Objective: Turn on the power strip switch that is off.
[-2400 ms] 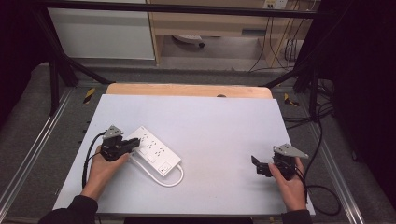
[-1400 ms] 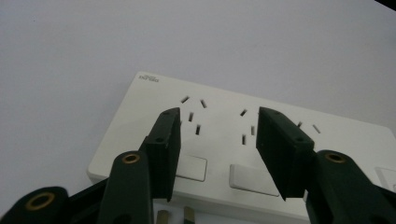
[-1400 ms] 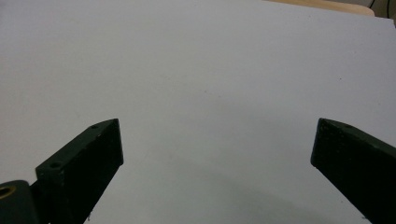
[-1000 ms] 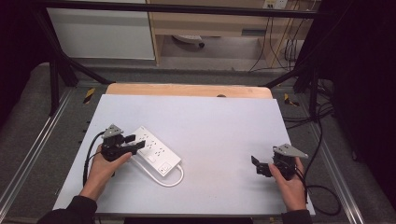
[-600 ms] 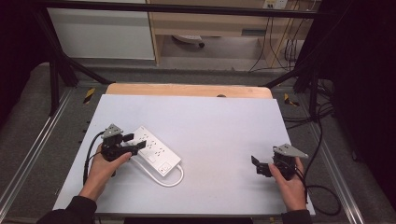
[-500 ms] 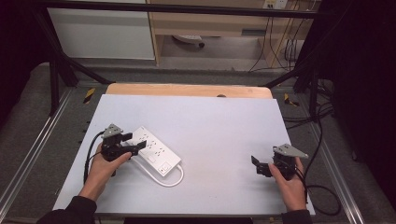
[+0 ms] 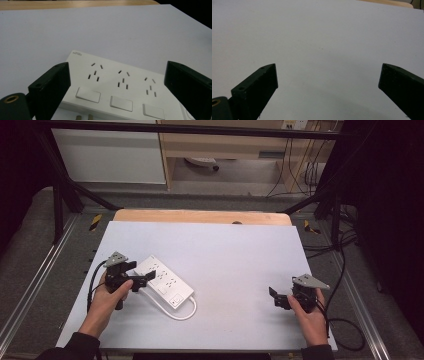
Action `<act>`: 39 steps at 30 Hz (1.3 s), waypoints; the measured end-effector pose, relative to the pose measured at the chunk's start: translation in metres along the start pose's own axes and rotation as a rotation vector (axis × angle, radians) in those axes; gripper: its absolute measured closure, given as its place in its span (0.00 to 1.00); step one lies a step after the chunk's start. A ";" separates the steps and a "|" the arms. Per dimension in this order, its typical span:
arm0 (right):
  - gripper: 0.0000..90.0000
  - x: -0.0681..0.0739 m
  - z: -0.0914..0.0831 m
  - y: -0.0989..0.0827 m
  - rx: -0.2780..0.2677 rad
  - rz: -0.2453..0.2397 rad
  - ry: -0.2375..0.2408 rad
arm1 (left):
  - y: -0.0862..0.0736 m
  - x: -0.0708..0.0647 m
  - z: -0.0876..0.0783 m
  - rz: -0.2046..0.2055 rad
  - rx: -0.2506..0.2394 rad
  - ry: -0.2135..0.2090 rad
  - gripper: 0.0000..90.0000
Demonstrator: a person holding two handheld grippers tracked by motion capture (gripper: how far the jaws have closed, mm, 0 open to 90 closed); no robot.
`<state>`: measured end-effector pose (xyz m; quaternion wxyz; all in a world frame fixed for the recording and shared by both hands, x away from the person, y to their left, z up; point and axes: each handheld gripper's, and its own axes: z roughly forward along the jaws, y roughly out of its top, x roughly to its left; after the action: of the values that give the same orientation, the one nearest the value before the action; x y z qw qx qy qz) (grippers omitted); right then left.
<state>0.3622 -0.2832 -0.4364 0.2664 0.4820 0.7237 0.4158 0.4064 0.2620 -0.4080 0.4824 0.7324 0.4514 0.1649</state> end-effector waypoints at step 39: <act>0.02 -0.005 -0.002 0.001 -0.025 0.027 0.002 | 0.011 -0.022 -0.081 0.059 -0.131 0.027 0.09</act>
<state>0.3631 -0.2879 -0.4352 0.2659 0.4879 0.7123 0.4288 0.3455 0.2879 -0.3558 0.5182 0.7098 0.4244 0.2182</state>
